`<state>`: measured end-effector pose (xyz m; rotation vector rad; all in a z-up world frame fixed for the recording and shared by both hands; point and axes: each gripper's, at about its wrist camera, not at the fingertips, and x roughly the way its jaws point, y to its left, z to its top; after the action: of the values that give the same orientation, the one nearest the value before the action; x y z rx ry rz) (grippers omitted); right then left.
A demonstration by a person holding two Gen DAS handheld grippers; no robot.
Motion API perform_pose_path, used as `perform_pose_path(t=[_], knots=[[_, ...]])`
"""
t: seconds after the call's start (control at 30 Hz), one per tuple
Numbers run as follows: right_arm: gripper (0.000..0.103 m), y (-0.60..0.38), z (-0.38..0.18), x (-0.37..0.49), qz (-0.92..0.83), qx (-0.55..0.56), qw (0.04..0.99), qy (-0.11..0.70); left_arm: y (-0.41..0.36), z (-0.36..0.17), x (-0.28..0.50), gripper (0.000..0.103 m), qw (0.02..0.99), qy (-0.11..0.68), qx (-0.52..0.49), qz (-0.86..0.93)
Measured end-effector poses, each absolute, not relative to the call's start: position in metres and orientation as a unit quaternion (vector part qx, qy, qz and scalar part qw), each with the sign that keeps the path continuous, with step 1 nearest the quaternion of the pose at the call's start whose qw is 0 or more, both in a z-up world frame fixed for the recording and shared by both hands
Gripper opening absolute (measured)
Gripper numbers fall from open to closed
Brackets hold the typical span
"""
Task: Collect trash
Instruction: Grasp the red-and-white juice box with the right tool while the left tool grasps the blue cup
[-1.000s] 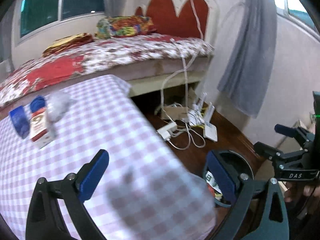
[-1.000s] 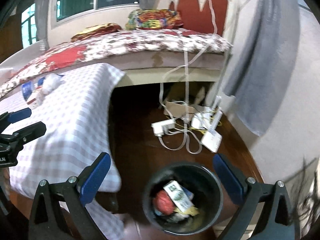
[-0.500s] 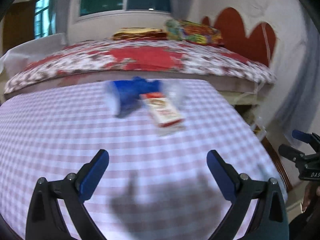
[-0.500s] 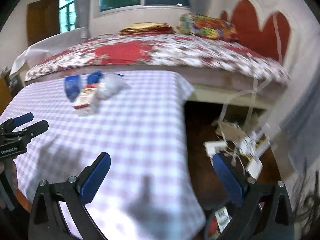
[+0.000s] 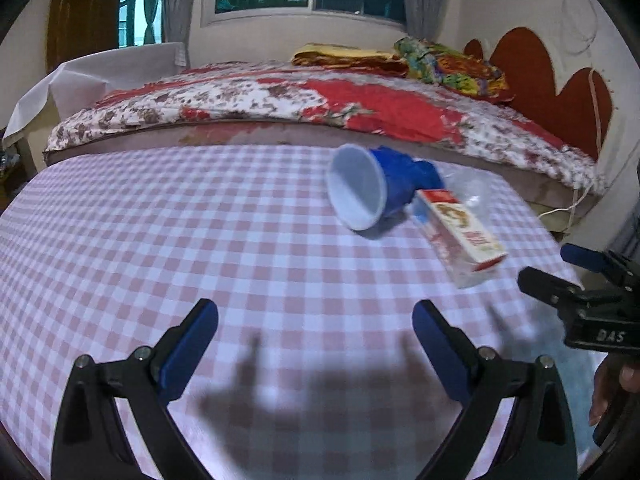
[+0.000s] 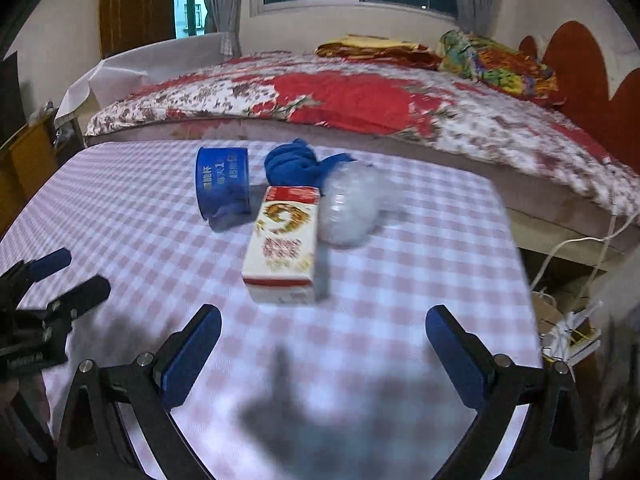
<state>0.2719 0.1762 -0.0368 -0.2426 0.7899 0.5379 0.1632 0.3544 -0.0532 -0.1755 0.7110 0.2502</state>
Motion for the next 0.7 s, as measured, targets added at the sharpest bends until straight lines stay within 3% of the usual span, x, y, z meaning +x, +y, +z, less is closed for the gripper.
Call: perform_pose_path(t=[0.17,0.3,0.37,0.7], knots=[[0.099,0.203,-0.054,0.294,0.255,-0.114,0.874,0.397,0.359,-0.059,0.177,0.098,0.924,0.348,-0.091,0.128],[0.078,0.211,-0.065,0.308,0.253,-0.112,0.865,0.418,0.357,-0.061,0.182,0.098,0.925,0.348,-0.09,0.119],[0.052,0.21,-0.067,0.311,0.26,-0.107,0.862,0.421,0.356,-0.061,0.184,0.096,0.926,0.349,-0.092,0.114],[0.053,0.166,-0.025,0.277,0.266,-0.098,0.895,0.346,0.336,-0.052,0.19,0.093,0.932,0.337,-0.082,0.102]])
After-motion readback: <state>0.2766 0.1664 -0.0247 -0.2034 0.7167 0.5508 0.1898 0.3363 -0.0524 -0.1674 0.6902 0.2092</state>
